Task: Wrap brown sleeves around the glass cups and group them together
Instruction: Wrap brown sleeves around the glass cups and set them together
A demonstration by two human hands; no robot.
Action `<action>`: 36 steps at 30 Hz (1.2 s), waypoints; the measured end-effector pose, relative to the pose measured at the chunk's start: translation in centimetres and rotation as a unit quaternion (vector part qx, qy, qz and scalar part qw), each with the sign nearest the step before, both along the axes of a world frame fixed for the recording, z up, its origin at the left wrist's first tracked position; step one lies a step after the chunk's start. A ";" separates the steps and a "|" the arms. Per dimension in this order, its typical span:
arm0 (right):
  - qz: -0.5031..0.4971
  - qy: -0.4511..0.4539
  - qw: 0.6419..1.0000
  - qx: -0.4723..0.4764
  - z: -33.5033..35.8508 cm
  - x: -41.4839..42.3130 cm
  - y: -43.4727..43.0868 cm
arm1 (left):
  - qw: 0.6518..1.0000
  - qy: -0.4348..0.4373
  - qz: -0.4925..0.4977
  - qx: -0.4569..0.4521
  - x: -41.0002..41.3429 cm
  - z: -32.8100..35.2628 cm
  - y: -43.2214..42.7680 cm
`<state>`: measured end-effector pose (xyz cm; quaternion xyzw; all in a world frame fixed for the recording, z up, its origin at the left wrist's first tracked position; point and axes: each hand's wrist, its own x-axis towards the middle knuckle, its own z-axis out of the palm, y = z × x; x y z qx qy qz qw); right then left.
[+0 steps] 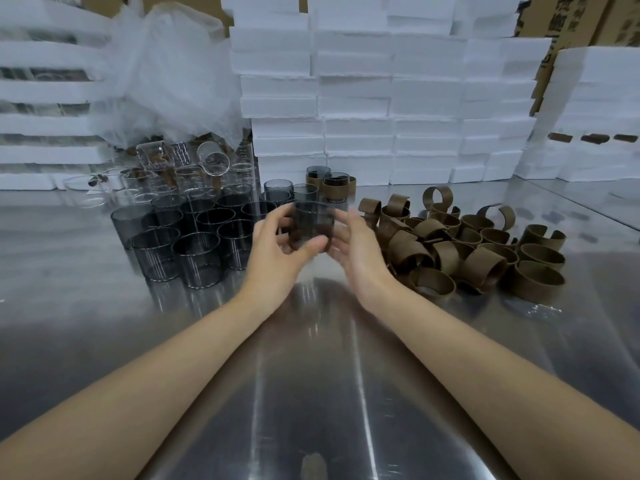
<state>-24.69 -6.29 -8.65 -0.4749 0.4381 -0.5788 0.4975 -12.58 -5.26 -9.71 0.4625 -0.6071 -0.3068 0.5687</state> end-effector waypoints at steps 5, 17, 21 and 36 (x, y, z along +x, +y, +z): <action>-0.032 -0.164 0.984 0.059 -0.5 0.1 0.5 | 0.996 -0.082 -0.019 -0.003 -0.7 0.2 0.8; 0.107 -0.179 0.978 0.018 0.2 -1.3 -0.4 | 0.914 0.309 -0.200 0.170 -2.1 0.8 1.0; 0.101 -0.026 0.988 -0.113 -0.3 -0.2 0.1 | 0.885 0.406 -0.176 0.146 -1.7 0.8 0.5; -0.011 0.314 0.922 -0.227 -1.7 -0.8 -0.3 | 0.986 -0.158 0.004 -0.059 -0.3 -1.0 0.6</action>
